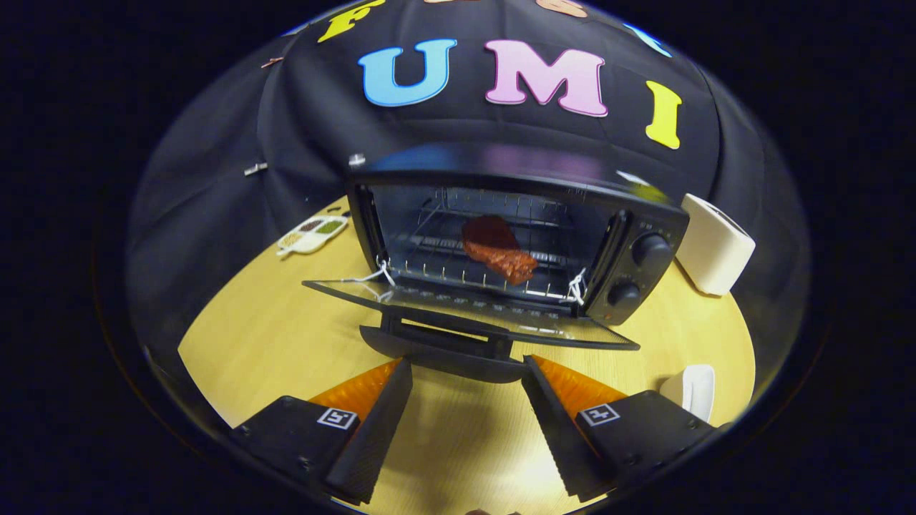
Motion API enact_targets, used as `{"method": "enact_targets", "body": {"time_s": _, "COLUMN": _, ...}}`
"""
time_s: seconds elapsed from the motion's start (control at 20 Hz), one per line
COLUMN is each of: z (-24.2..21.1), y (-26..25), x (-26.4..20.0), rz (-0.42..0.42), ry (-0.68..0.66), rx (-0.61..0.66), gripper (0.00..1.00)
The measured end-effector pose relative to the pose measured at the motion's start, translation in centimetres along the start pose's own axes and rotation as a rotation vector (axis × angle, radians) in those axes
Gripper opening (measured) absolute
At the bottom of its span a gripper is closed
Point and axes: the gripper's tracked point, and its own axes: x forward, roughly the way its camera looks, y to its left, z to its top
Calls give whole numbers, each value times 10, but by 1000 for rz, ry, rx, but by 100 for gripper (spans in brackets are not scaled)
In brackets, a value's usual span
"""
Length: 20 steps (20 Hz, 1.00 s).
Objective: Open the toaster oven, put the food inside, and close the toaster oven door.
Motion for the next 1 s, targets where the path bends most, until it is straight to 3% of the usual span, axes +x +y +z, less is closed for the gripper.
{"method": "enact_targets", "body": {"time_s": 0.25, "z": 46, "y": -11, "x": 18, "rz": -1, "ry": -67, "rx": 110, "gripper": 96}}
{"method": "enact_targets", "body": {"time_s": 0.45, "z": 74, "y": -30, "x": 25, "rz": -57, "ry": -100, "rx": 113, "gripper": 98}}
{"method": "enact_targets", "body": {"time_s": 0.7, "z": 99, "y": -39, "x": -5, "rz": -70, "ry": -179, "rx": 57, "gripper": 99}}
{"method": "enact_targets", "body": {"time_s": 1.0, "z": 111, "y": -61, "x": -59, "rz": -116, "ry": -257, "rx": 81, "gripper": 98}}
